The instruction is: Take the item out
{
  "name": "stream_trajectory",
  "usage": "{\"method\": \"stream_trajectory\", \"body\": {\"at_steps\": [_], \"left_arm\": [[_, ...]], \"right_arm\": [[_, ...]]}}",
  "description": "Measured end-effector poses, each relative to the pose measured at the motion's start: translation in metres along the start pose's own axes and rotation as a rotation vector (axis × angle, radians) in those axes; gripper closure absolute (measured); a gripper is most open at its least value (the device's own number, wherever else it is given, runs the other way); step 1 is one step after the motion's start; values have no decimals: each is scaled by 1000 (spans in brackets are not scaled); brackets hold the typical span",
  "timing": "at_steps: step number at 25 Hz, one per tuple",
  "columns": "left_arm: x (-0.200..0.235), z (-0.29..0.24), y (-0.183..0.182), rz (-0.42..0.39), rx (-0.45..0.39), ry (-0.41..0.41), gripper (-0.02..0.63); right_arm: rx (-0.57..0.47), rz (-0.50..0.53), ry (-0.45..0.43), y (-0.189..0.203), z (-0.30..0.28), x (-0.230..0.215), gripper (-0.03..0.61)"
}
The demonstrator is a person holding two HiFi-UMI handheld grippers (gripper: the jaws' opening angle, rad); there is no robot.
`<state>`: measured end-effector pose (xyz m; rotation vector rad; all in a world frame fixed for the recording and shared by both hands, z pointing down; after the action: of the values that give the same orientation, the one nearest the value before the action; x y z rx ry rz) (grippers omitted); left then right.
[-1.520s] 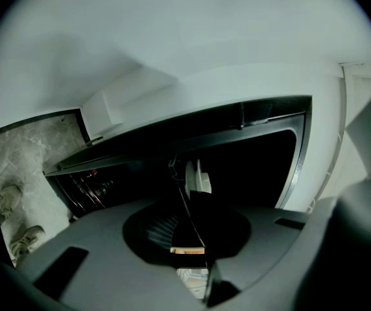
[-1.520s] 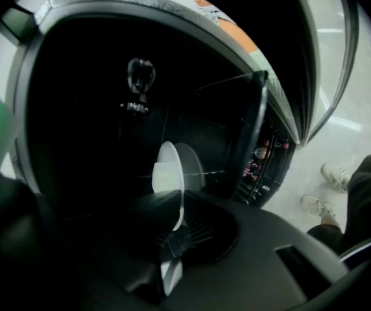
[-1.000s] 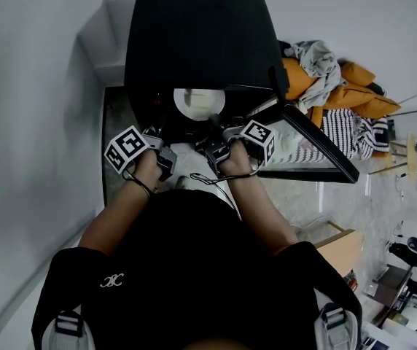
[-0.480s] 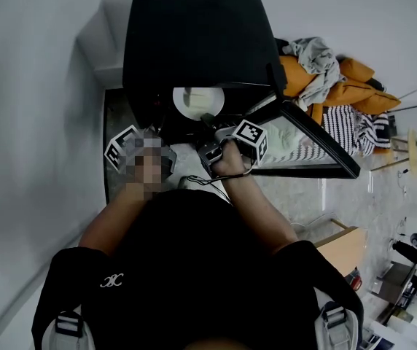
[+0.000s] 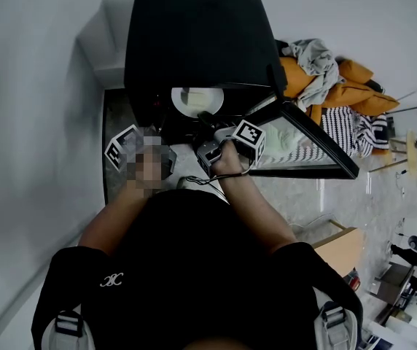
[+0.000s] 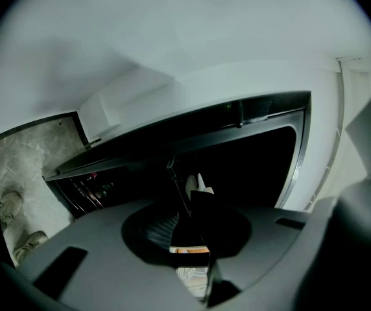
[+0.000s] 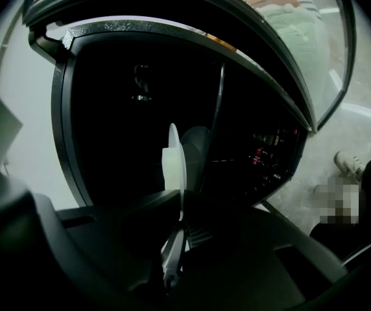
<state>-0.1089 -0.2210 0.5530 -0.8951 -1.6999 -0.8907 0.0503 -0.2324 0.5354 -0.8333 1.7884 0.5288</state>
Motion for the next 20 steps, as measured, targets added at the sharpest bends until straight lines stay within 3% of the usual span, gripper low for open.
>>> {"method": "stream_trajectory", "body": {"at_steps": [3,8,20], "left_arm": [[1,-1,0,-9,-4,5,551],[-2,-2,0,-97,-11,-2,551],[1,-13,-9,-129,-38,-13,549]], "right_arm": [[10,35,-39,0,3,2,557],[-1,77,-74,0,14,-1,558],[21,85,-133,7,41,0,558]]}}
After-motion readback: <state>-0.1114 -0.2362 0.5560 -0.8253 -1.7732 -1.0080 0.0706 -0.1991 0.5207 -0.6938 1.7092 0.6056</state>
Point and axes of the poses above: the fingertips, and each gripper's own axes: z backward along the fingers, x to its left, y out of its underside, the point moved 3 cm from there along z, backward along the fingers, and after that the axes turned 3 degrees about z, right-handed, at the moved point
